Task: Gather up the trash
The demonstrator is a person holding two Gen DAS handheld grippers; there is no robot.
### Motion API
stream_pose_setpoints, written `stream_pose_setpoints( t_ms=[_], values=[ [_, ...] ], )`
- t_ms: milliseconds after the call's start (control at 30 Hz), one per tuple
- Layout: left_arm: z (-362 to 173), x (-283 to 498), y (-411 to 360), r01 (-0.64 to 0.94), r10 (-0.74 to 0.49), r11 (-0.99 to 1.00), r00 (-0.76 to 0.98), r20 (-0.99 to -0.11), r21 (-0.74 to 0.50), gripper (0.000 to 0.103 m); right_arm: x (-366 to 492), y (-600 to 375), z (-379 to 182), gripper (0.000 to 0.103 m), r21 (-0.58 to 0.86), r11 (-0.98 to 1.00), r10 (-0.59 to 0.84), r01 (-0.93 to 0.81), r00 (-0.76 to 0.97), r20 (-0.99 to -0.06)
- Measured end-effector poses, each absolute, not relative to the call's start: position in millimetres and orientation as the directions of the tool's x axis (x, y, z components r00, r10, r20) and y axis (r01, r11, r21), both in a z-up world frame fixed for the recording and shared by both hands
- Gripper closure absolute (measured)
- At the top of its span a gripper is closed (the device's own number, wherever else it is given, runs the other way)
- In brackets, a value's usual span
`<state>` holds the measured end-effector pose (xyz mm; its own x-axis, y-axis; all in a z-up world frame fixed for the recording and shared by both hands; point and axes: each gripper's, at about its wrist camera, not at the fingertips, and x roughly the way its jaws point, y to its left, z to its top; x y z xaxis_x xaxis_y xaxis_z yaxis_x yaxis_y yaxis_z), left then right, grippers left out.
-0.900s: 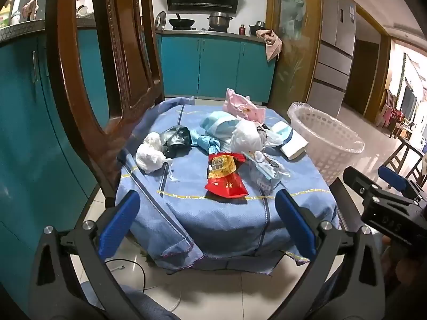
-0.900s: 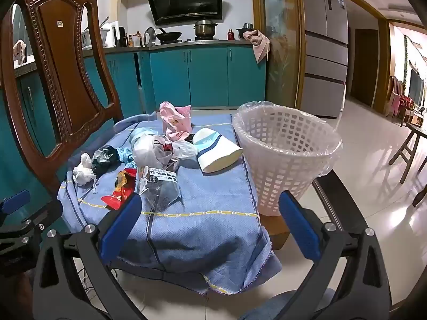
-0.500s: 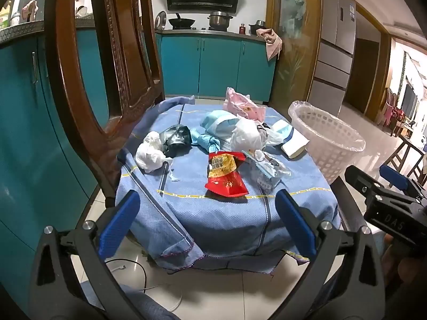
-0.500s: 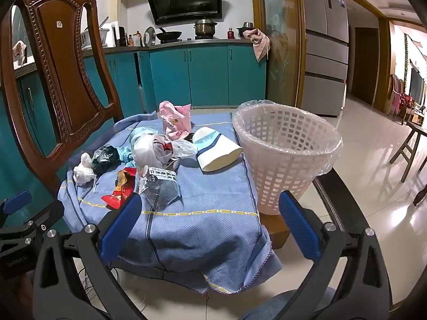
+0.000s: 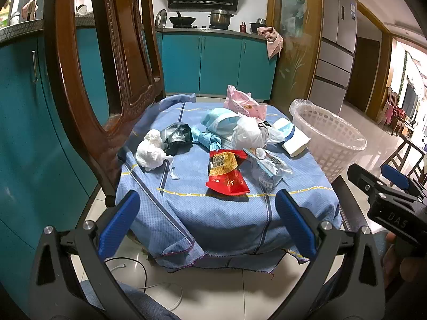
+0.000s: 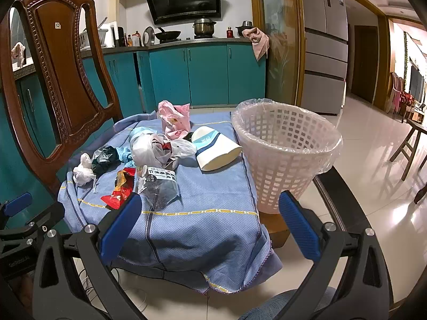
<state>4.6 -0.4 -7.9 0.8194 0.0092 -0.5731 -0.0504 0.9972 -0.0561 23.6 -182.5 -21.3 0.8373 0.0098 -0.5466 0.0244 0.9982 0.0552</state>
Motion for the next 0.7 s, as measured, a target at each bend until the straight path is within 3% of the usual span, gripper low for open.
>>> stream_pose_setpoints(
  t_ms=[700],
  values=[
    [-11.7, 5.3, -0.5, -0.055, 0.014, 0.997, 0.814, -0.580, -0.053, 0.003, 23.3, -182.9, -21.5, 0.003, 0.057, 0.998, 0.010, 0.025, 0.836, -0.548]
  ],
)
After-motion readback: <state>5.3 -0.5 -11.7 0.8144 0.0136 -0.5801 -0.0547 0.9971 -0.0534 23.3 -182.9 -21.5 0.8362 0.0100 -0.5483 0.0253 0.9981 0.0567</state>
